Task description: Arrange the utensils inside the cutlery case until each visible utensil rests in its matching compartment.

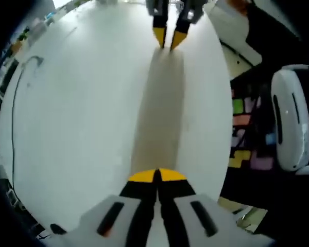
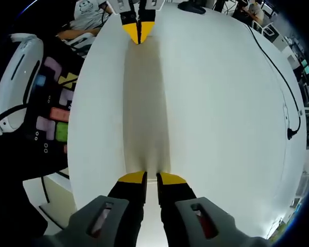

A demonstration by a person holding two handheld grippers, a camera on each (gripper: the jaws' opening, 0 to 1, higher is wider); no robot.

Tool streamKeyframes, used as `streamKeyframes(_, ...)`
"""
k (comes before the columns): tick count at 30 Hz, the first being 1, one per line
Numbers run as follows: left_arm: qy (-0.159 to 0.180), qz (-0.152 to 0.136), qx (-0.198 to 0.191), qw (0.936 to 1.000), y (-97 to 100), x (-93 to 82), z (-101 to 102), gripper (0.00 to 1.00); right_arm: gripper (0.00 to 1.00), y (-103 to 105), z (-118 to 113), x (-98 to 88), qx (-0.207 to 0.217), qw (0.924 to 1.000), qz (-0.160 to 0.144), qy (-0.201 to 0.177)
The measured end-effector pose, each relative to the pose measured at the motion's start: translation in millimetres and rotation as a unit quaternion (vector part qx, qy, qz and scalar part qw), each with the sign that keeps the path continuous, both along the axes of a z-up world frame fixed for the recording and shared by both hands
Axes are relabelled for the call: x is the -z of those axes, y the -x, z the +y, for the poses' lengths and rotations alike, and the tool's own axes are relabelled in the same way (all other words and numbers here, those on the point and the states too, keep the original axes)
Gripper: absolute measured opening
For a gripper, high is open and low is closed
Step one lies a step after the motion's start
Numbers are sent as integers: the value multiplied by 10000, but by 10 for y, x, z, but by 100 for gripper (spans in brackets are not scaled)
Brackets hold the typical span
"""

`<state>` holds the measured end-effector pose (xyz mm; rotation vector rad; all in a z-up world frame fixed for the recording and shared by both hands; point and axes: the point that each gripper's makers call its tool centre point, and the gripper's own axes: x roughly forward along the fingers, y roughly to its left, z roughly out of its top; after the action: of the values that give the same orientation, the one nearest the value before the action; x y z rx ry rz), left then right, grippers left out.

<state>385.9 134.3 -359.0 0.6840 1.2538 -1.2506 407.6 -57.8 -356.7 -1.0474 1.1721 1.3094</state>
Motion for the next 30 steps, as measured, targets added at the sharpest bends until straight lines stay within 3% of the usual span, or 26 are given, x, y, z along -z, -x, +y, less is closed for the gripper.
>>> streamKeyframes(6, -120, -212, 450, 9987, -9, -20, 5, 0, 7, 18, 4, -3, 4, 10000, -3, -95)
streamKeyframes(10, 109, -467, 896, 9948, -15, -47, 4, 0, 7, 23, 0, -12, 95, 9995, -138, -258)
streamKeyframes(15, 256, -635, 762, 9947, 27, -61, 29, 0, 7, 30, 0, -26, 241, 9977, -339, -534)
streamKeyframes(17, 250, -608, 448, 9968, 33, -66, 30, 1, 8, 20, 13, -34, 367, 9965, -338, -667)
streamKeyframes(19, 359, -669, 485, 9959, 72, -100, 22, 10, 21, -60, -6, -49, 360, 9952, -599, -684)
streamKeyframes(20, 357, -749, 499, 9953, 68, -112, 28, 23, 28, -44, -19, -52, 297, 9955, -598, -668)
streamKeyframes(23, 167, -1234, 623, 9903, -2, -116, 77, 47, 31, 54, 20, -40, 279, 9952, -376, -858)
streamKeyframes(30, 361, -1384, 672, 9874, -89, -127, -7, 70, 52, 73, 129, -29, 454, 9918, -308, -1150)
